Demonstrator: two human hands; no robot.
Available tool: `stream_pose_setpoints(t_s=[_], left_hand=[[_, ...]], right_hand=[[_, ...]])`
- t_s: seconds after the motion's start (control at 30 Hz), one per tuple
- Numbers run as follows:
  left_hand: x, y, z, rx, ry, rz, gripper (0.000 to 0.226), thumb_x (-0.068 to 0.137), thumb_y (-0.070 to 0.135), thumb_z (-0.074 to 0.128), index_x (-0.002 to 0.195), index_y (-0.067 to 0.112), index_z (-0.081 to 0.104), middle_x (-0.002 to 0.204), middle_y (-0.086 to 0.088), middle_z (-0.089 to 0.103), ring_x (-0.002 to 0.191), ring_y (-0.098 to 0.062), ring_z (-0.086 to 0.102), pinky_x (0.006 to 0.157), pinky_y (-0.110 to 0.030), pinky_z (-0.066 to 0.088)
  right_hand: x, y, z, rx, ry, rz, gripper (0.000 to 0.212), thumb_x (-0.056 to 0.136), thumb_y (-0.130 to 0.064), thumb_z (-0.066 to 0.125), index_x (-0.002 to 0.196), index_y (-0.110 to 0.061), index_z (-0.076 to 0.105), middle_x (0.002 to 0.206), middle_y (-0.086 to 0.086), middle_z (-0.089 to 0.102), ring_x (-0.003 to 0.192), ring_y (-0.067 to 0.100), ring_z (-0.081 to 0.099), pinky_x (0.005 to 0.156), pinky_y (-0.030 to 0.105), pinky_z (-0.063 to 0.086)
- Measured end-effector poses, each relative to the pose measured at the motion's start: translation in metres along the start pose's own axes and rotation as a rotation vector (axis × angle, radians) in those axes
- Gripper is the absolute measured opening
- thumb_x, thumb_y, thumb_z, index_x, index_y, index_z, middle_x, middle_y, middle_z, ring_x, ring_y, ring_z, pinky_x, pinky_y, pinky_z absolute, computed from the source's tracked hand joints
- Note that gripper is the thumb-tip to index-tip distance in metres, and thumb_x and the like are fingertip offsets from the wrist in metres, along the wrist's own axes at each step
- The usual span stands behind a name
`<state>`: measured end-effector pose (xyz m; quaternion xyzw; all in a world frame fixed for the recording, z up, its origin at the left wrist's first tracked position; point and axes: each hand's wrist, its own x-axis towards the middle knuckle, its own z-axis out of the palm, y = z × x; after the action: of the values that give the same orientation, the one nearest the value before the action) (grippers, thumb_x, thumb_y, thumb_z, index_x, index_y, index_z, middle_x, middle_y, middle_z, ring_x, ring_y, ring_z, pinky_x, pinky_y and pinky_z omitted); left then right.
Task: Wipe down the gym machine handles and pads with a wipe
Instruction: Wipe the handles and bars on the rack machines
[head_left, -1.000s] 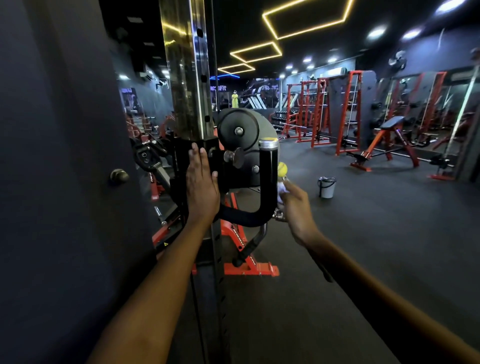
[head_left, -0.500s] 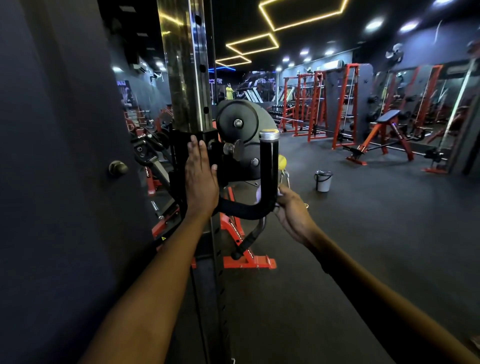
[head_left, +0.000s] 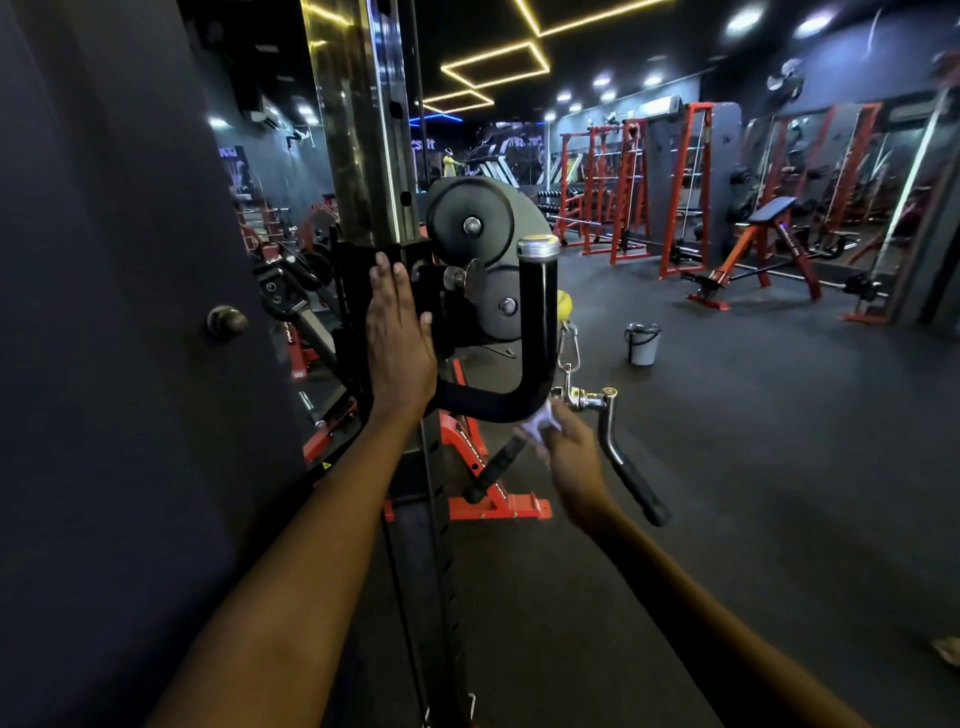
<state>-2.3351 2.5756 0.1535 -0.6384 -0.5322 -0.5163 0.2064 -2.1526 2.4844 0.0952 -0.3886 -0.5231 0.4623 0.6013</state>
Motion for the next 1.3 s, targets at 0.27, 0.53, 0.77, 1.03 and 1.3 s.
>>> stream_pose_setpoints(t_s=[0.27, 0.53, 0.77, 1.03, 1.3], left_hand=[[0.000, 0.000, -0.002, -0.008, -0.007, 0.018, 0.058, 0.104, 0.018, 0.034, 0.152, 0.001, 0.007, 0.161, -0.018, 0.003, 0.149, -0.029, 0.003, 0.119, -0.039, 0.013], [0.000, 0.000, -0.002, -0.019, -0.008, 0.019, 0.058, 0.104, 0.018, 0.034, 0.152, 0.001, 0.007, 0.161, -0.019, 0.003, 0.149, -0.030, 0.003, 0.119, -0.038, 0.012], [0.000, -0.001, -0.002, -0.003, -0.019, 0.012, 0.059, 0.103, 0.018, 0.033, 0.153, 0.002, 0.006, 0.161, -0.018, 0.001, 0.149, -0.029, 0.001, 0.120, -0.038, 0.011], [-0.001, 0.002, -0.006, -0.009, -0.036, 0.012, 0.060, 0.102, 0.017, 0.033, 0.153, 0.002, 0.005, 0.161, -0.018, 0.000, 0.149, -0.029, 0.001, 0.119, -0.034, 0.007], [0.000, 0.000, -0.005, -0.010, -0.049, 0.010, 0.061, 0.102, 0.019, 0.033, 0.153, 0.003, 0.004, 0.161, -0.017, -0.001, 0.149, -0.028, 0.000, 0.120, -0.037, 0.009]], right_hand=[[0.020, -0.049, 0.003, -0.435, 0.308, -0.775, 0.056, 0.085, 0.014, 0.026, 0.137, 0.002, 0.041, 0.145, 0.012, 0.038, 0.137, 0.021, 0.034, 0.115, 0.031, 0.026], [-0.006, 0.037, -0.003, -0.852, 0.045, -0.763, 0.057, 0.086, 0.004, 0.020, 0.143, 0.000, 0.026, 0.152, 0.023, 0.012, 0.143, 0.030, 0.015, 0.116, 0.033, 0.019], [-0.029, 0.020, -0.024, -0.684, 0.195, -0.744, 0.036, 0.088, -0.006, 0.044, 0.119, 0.005, 0.060, 0.126, 0.012, 0.056, 0.120, 0.016, 0.052, 0.103, 0.030, 0.043], [0.017, -0.043, -0.021, -0.872, 0.245, -0.823, 0.023, 0.090, -0.002, 0.053, 0.110, 0.002, 0.064, 0.103, 0.015, 0.057, 0.103, 0.008, 0.047, 0.091, 0.006, 0.029], [-0.010, -0.033, -0.012, -1.119, -0.205, -0.792, 0.018, 0.099, -0.023, 0.048, 0.113, -0.023, 0.059, 0.111, -0.018, 0.055, 0.103, -0.012, 0.046, 0.091, 0.010, 0.040]])
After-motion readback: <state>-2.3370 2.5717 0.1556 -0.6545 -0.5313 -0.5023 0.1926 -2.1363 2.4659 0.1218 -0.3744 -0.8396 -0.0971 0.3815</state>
